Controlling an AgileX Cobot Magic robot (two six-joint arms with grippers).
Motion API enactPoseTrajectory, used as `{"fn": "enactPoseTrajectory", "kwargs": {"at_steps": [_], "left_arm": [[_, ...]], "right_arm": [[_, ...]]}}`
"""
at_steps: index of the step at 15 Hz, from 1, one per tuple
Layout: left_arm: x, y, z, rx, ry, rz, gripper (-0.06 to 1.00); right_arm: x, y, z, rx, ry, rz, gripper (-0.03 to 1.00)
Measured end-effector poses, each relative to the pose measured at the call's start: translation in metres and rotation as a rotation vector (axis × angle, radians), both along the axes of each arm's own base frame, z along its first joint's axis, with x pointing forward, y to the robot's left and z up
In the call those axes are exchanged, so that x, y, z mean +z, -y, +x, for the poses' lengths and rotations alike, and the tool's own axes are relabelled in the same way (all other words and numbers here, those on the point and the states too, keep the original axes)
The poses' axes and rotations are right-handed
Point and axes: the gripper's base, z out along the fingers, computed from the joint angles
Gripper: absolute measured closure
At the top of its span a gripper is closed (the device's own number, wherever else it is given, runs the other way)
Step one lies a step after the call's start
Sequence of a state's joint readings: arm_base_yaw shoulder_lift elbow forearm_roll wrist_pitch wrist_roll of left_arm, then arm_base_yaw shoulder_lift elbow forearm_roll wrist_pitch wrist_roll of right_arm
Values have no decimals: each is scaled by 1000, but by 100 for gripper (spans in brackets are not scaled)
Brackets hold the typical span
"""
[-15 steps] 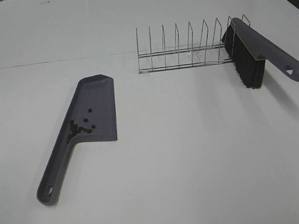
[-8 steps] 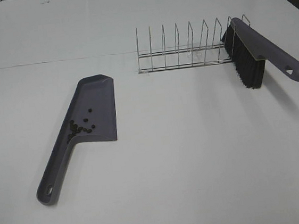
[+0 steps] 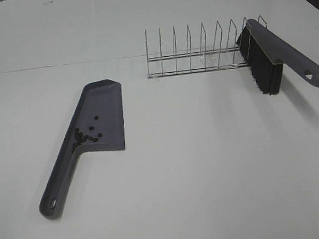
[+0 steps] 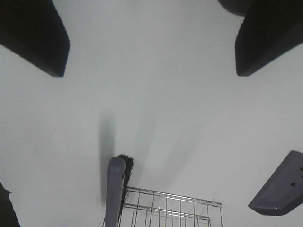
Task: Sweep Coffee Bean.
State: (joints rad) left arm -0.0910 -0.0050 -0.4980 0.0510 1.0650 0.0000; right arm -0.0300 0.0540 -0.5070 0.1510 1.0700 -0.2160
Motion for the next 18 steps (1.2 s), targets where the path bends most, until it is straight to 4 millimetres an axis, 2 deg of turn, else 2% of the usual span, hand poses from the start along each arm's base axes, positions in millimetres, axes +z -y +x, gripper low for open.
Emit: {"fn": "enactPoseTrajectory", "kwargs": {"at_steps": [3, 18], "left_arm": [[0, 0, 0, 0, 0, 0, 20], [0, 0, 0, 0, 2, 0, 20]], "right_arm": [[0, 0, -9, 0, 59, 0, 16], [0, 0, -9, 1, 59, 1, 16]]}}
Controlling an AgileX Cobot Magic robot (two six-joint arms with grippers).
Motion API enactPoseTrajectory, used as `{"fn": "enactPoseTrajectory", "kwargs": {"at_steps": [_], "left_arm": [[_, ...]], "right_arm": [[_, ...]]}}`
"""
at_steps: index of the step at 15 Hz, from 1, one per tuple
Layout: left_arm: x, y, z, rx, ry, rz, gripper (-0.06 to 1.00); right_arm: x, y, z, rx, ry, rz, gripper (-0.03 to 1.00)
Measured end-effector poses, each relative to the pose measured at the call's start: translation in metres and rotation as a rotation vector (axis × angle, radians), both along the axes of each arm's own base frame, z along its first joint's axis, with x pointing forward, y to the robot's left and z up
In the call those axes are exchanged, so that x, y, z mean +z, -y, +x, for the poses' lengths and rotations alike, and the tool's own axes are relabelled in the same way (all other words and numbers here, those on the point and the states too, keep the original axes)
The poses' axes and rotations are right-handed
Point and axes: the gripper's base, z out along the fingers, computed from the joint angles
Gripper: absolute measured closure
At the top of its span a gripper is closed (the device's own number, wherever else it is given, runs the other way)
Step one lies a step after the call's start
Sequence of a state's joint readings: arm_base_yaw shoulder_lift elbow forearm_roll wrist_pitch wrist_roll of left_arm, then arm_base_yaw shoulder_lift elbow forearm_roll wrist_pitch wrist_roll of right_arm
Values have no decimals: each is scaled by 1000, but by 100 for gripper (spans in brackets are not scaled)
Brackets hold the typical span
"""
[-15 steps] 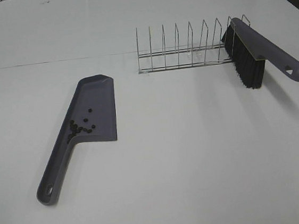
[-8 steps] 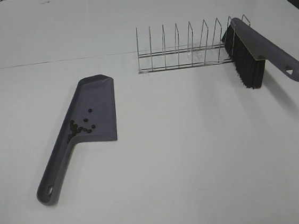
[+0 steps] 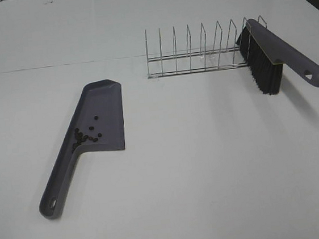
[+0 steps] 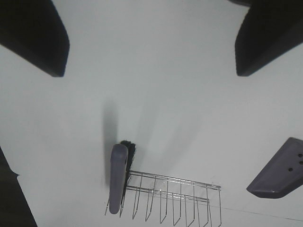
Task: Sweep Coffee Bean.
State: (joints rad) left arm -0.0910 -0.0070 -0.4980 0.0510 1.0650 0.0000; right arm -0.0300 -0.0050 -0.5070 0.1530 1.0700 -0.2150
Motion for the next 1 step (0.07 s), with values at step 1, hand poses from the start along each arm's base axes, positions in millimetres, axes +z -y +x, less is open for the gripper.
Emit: {"fn": "enactPoseTrajectory", "kwargs": {"at_steps": [1], "left_arm": [[0, 0, 0, 0, 0, 0, 20]], "right_arm": [[0, 0, 0, 0, 0, 0, 16]]}}
